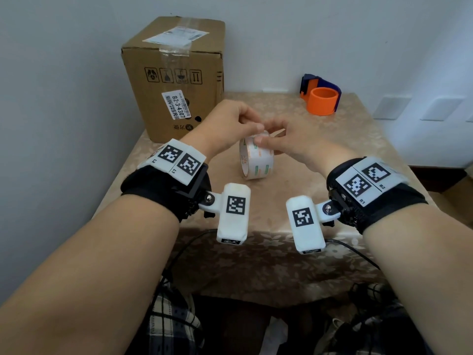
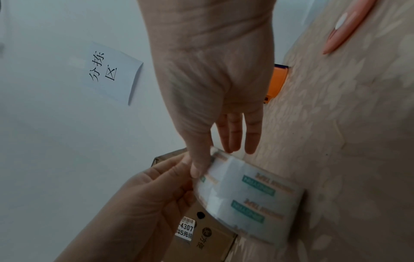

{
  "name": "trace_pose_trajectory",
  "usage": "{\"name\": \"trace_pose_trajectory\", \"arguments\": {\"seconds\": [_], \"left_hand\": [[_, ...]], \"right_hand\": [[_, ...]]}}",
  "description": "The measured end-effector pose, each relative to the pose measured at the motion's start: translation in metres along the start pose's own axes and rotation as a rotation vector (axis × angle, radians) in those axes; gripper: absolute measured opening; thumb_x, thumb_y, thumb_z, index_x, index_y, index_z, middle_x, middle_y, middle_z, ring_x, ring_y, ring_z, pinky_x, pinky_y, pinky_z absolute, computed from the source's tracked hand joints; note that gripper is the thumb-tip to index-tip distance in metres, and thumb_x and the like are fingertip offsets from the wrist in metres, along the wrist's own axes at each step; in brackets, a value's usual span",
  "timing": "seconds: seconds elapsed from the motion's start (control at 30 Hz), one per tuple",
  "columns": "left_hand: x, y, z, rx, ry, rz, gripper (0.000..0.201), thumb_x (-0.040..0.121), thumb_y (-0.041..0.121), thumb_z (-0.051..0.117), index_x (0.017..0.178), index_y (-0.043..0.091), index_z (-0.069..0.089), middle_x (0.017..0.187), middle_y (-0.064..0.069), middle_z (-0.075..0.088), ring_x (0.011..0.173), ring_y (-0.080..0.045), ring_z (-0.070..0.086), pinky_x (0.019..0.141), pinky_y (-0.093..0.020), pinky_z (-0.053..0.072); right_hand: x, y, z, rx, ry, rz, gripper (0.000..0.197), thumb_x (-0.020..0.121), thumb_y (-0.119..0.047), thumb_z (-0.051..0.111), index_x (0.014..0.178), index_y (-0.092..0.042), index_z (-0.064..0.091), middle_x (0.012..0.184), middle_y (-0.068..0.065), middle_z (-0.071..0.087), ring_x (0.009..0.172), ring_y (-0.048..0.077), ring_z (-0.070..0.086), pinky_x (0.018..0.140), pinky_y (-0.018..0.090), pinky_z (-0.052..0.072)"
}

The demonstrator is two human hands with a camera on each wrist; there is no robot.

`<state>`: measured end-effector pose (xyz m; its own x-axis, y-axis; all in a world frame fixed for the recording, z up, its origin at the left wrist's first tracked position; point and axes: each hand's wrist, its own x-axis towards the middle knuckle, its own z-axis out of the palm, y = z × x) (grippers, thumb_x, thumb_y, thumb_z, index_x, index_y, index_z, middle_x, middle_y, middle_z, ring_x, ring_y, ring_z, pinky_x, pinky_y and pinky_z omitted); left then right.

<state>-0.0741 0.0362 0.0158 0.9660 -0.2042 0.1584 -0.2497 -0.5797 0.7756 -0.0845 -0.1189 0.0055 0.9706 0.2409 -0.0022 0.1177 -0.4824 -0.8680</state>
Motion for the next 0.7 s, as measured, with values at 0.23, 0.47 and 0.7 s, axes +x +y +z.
{"name": "trace_pose_trajectory", "arguments": {"seconds": [0.23,0.47,0.7], "left_hand": [[-0.001,0.001,-0.001,0.188,0.084,0.067,0.016,0.085,0.021,0.067,0.091,0.009,0.074,0.084,0.003,0.05,0.074,-0.005,0.047,0.071,-0.015,0.038],[-0.005,-0.005,0.004,-0.094,0.037,0.018,0.015,0.09,0.017,0.062,0.087,0.004,0.071,0.074,0.002,0.064,0.073,-0.007,0.057,0.073,-0.019,0.046],[-0.002,-0.006,0.002,-0.253,-0.011,-0.114,0.018,0.093,0.018,0.057,0.088,0.005,0.068,0.05,0.016,0.058,0.035,0.011,0.047,0.045,-0.006,0.034]], "right_hand": [[-0.002,0.0,0.0,-0.034,-0.028,-0.01,0.046,0.081,-0.027,0.071,0.124,-0.02,0.059,0.109,-0.002,0.064,0.092,0.009,0.061,0.088,0.031,0.052],[-0.003,0.001,0.001,-0.165,0.006,-0.047,0.049,0.084,-0.037,0.065,0.129,-0.021,0.056,0.132,-0.002,0.06,0.111,0.012,0.059,0.08,0.017,0.041],[-0.003,0.0,0.006,-0.247,0.047,-0.096,0.039,0.09,-0.032,0.059,0.126,-0.019,0.058,0.116,0.0,0.061,0.097,0.011,0.05,0.063,0.008,0.031]]}}
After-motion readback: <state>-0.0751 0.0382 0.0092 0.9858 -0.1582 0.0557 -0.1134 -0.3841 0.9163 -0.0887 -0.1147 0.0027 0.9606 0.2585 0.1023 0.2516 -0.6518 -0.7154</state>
